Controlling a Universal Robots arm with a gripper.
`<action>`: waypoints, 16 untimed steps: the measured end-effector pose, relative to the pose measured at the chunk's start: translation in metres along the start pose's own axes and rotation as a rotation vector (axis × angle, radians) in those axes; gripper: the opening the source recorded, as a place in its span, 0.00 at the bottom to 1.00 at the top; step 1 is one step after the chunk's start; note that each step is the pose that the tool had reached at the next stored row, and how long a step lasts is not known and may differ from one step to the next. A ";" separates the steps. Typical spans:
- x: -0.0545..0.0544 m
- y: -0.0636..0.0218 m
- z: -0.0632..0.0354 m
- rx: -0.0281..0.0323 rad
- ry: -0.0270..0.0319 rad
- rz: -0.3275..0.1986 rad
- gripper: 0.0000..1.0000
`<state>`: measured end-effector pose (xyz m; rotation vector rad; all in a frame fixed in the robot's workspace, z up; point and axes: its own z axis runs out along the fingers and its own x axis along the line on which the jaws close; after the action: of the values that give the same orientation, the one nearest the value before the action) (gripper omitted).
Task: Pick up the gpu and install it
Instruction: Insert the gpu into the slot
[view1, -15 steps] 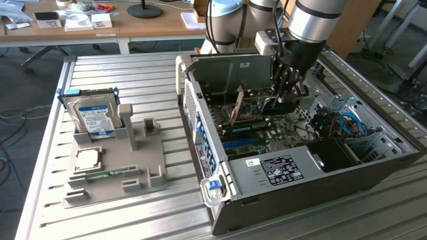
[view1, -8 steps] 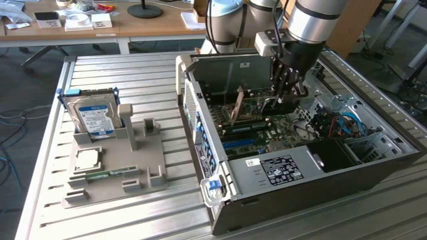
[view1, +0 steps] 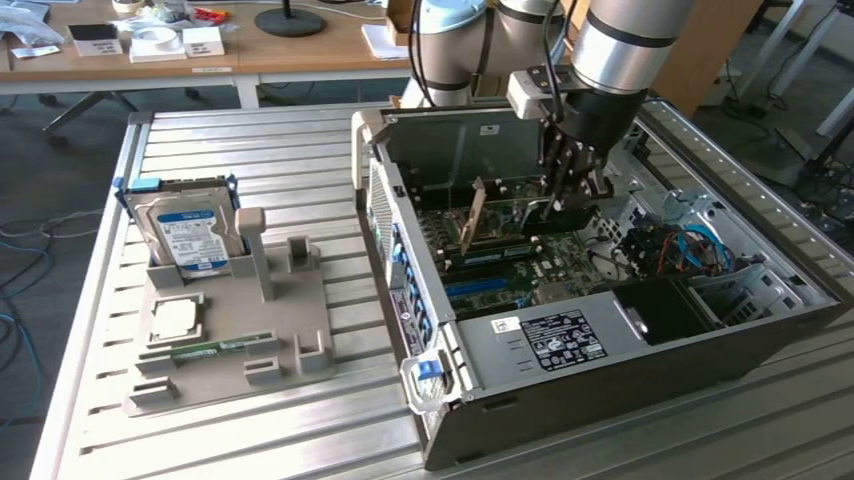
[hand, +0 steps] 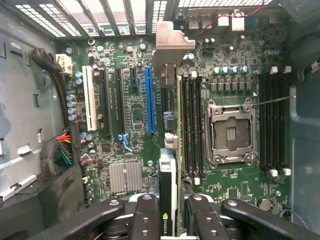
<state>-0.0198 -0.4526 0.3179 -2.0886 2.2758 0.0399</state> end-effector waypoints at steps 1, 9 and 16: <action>0.000 0.0000 0.0000 0.0000 0.0001 0.000 0.27; 0.000 0.0000 0.0001 0.0001 -0.0001 0.000 0.27; 0.000 0.0026 0.0006 0.0000 -0.0002 -0.004 0.27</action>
<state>-0.0224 -0.4526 0.3172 -2.0933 2.2712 0.0400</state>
